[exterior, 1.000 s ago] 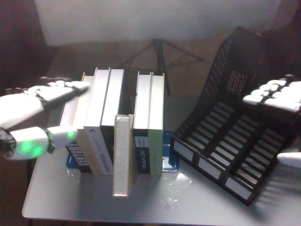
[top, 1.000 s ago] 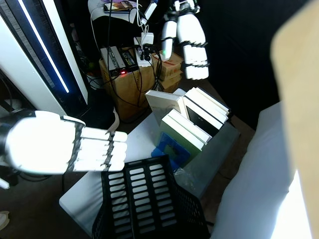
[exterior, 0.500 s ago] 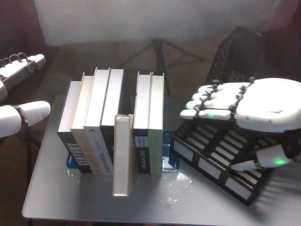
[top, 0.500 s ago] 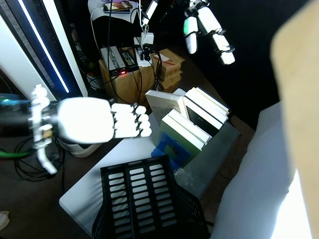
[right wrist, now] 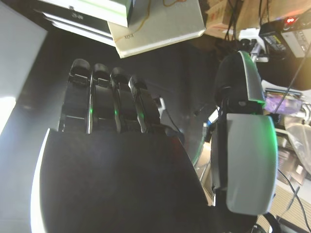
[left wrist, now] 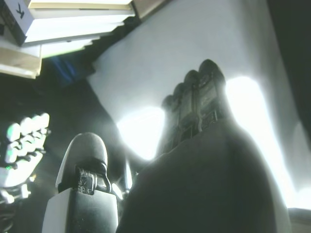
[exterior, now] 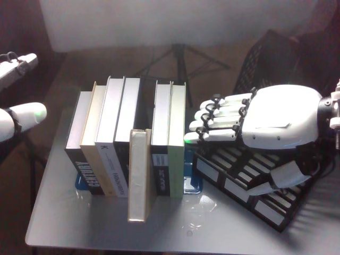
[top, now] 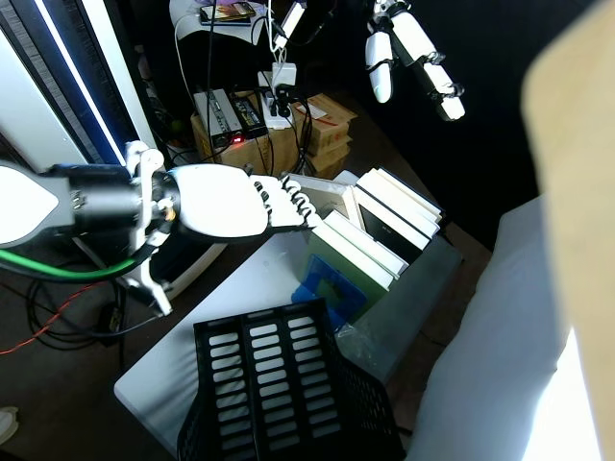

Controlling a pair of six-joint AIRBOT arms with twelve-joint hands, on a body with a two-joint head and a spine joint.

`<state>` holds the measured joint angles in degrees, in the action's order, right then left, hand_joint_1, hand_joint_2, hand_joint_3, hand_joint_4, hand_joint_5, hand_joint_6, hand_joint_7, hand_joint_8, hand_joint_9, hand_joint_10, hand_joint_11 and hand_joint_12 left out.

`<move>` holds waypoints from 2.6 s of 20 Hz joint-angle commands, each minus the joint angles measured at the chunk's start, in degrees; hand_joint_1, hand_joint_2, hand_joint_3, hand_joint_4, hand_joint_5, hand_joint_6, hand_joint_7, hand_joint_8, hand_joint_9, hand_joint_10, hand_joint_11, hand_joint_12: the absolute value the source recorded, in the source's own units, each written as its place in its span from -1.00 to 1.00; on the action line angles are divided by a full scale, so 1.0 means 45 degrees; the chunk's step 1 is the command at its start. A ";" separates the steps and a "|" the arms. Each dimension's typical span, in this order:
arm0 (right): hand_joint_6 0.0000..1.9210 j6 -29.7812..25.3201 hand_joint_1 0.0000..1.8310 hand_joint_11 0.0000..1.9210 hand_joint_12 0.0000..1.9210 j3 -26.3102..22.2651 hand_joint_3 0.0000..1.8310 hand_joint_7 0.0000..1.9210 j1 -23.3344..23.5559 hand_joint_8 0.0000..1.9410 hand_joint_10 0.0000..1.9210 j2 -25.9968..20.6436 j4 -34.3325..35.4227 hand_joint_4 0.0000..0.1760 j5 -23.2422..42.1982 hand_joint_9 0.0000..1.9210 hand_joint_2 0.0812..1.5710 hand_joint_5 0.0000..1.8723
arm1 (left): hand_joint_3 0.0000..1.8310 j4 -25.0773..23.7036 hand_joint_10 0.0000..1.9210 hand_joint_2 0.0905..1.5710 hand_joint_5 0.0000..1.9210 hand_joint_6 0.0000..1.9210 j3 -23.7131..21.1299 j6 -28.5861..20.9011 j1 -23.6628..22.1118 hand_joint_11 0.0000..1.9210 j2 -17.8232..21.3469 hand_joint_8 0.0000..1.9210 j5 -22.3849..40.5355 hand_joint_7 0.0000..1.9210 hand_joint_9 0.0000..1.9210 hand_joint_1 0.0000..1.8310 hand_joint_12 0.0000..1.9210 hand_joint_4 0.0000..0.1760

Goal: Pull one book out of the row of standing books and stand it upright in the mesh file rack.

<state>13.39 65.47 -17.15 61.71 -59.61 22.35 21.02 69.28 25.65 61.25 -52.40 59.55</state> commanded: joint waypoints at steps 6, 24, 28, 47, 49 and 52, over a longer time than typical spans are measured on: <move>-1.00 -0.0038 -0.21 -1.00 -1.00 -0.0037 -1.00 -1.00 0.0514 -1.00 -1.00 -0.0111 0.0270 -1.00 0.0533 -1.00 0.32 -1.00 | -0.99 0.0311 -1.00 0.72 -1.00 -1.00 0.0256 -0.0040 0.0050 -1.00 0.0088 -1.00 0.1464 -1.00 -1.00 -0.78 -1.00 -1.00; -1.00 -0.2709 -0.15 -1.00 -1.00 0.0794 -1.00 -1.00 0.1349 -1.00 -1.00 0.1483 -0.3978 -1.00 0.0319 -1.00 0.23 -1.00 | -0.99 0.0784 -1.00 0.74 -1.00 -1.00 0.0666 -0.0040 0.0163 -1.00 -0.0180 -1.00 0.1232 -1.00 -1.00 -0.72 -1.00 -1.00; -1.00 -0.3041 -0.16 -1.00 -1.00 0.0961 -1.00 -1.00 0.1343 -1.00 -1.00 0.2096 -0.4718 -1.00 0.0225 -1.00 0.25 -1.00 | -1.00 0.1076 -1.00 0.73 -1.00 -1.00 0.0690 -0.0040 0.0456 -1.00 -0.0324 -1.00 0.1165 -1.00 -1.00 -0.68 -1.00 -1.00; -1.00 -0.4442 -0.08 -1.00 -1.00 0.1711 -1.00 -1.00 0.1303 -1.00 -1.00 0.4164 -0.7333 -1.00 -0.0132 -1.00 0.14 -1.00 | -1.00 0.2032 -1.00 0.72 -1.00 -1.00 0.0303 -0.0040 0.1300 -1.00 -0.0069 -1.00 0.2139 -1.00 -1.00 -0.67 -1.00 -1.00; -1.00 -0.4442 -0.07 -1.00 -1.00 0.1805 -1.00 -1.00 0.1137 -1.00 -1.00 0.4306 -0.7332 -1.00 -0.0240 -1.00 0.10 -1.00 | -1.00 0.2144 -1.00 0.74 -1.00 -1.00 0.0321 -0.0040 0.1305 -1.00 -0.0075 -1.00 0.2187 -1.00 -1.00 -0.67 -1.00 -1.00; -1.00 -0.4440 -0.08 -1.00 -0.35 0.1916 -1.00 -0.96 0.0998 -0.99 -0.97 0.4556 -0.7421 -1.00 -0.0465 -0.96 -0.06 -1.00 | -0.99 0.2372 -1.00 0.74 -1.00 -1.00 0.0297 -0.0040 0.1453 -1.00 -0.0070 -1.00 0.2368 -1.00 -1.00 -0.67 -1.00 -1.00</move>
<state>-6.57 73.97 -12.86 82.46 -94.56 19.40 30.35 70.22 25.65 67.75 -53.19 62.92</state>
